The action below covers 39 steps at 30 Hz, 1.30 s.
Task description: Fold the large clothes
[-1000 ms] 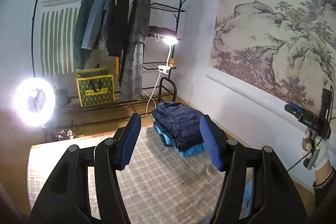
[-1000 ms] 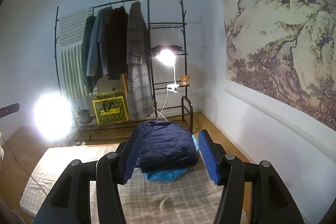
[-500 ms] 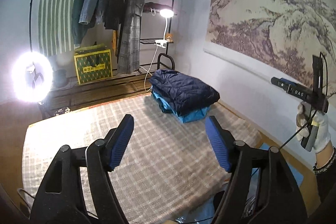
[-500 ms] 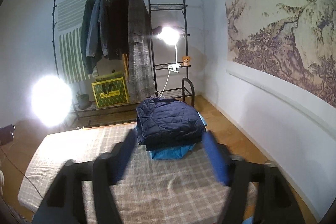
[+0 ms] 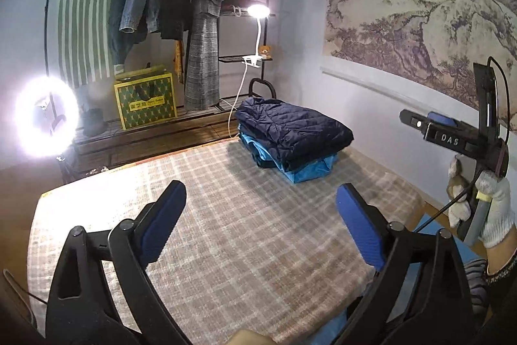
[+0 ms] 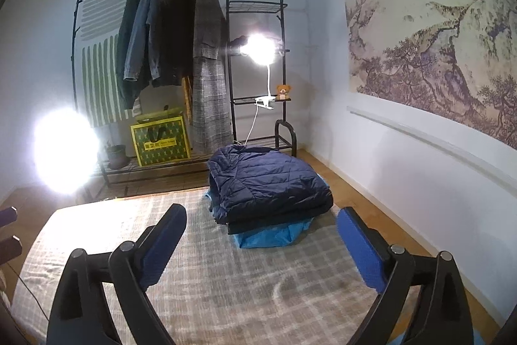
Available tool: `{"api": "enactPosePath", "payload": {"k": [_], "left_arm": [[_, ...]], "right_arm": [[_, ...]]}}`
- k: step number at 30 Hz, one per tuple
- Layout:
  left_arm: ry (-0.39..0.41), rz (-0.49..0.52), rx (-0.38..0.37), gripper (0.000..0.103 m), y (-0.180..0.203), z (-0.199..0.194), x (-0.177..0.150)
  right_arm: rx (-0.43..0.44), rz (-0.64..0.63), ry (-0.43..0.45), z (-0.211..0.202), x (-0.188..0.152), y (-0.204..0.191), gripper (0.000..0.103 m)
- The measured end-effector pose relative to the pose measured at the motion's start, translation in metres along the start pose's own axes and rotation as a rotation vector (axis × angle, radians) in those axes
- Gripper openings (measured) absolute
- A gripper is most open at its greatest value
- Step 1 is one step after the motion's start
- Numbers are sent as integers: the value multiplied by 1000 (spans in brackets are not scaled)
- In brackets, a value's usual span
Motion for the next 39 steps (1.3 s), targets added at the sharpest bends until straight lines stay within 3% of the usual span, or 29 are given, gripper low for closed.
{"api": "enactPosePath", "payload": {"k": [5, 18, 28, 39], "left_arm": [[-22, 3, 31, 101, -9, 19, -6], [-44, -10, 118, 103, -26, 39, -19], [-85, -68, 89, 103, -32, 43, -21], [-62, -62, 95, 103, -31, 35, -19]], "right_arm": [[-25, -21, -6, 19, -9, -10, 103], [-69, -33, 18, 40, -16, -19, 103], [-92, -36, 20, 42, -20, -18, 103], [-96, -29, 31, 40, -23, -19, 103]]}}
Point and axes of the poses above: each gripper's, at about its wrist camera, not at the fingertips, and z roughly the way its jaws point, y to its right, x to its top, the point moved 2 cm from there along z, roughly the way its jaws point, and after that the axes turned 2 degrees about -y, right-handed, at the moved point
